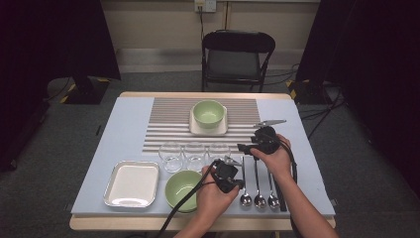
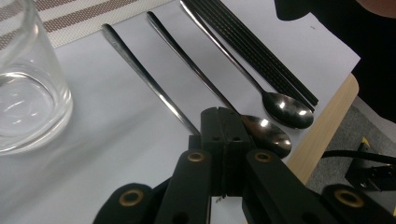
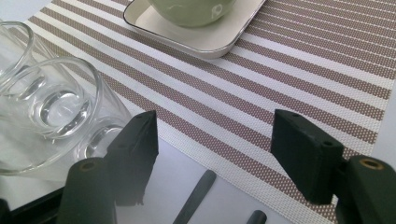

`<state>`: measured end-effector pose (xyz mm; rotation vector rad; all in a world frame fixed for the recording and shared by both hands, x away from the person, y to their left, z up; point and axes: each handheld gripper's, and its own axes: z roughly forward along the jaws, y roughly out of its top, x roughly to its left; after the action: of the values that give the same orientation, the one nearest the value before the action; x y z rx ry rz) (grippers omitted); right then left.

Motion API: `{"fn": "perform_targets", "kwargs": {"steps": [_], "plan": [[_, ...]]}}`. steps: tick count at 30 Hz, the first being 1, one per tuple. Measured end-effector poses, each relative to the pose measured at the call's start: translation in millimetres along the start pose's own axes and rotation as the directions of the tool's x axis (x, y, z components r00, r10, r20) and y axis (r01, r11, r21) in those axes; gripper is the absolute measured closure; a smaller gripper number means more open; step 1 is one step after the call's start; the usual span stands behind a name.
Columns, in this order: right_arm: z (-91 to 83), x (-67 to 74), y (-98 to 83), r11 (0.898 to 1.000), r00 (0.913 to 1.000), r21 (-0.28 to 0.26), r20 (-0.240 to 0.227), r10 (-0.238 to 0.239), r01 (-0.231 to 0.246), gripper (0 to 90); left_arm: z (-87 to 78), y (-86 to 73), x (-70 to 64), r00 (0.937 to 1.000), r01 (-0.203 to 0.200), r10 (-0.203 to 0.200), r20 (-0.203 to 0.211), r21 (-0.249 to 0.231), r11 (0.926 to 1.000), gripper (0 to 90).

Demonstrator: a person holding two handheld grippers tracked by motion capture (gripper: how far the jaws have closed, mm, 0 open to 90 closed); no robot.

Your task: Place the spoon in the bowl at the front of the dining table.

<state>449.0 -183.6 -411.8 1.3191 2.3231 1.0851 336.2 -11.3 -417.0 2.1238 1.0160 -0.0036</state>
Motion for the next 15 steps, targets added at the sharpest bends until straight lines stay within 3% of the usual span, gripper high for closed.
{"fn": "perform_targets", "kwargs": {"steps": [15], "plan": [[0.7, -6.6, -12.3, 1.000, 0.9999, 0.004, -0.007, 0.015, -0.014, 31.9, 16.5, -8.2, -6.6, 1.0000, 0.002, -0.002, 0.001, 0.025, 0.9997, 90.0]]}}
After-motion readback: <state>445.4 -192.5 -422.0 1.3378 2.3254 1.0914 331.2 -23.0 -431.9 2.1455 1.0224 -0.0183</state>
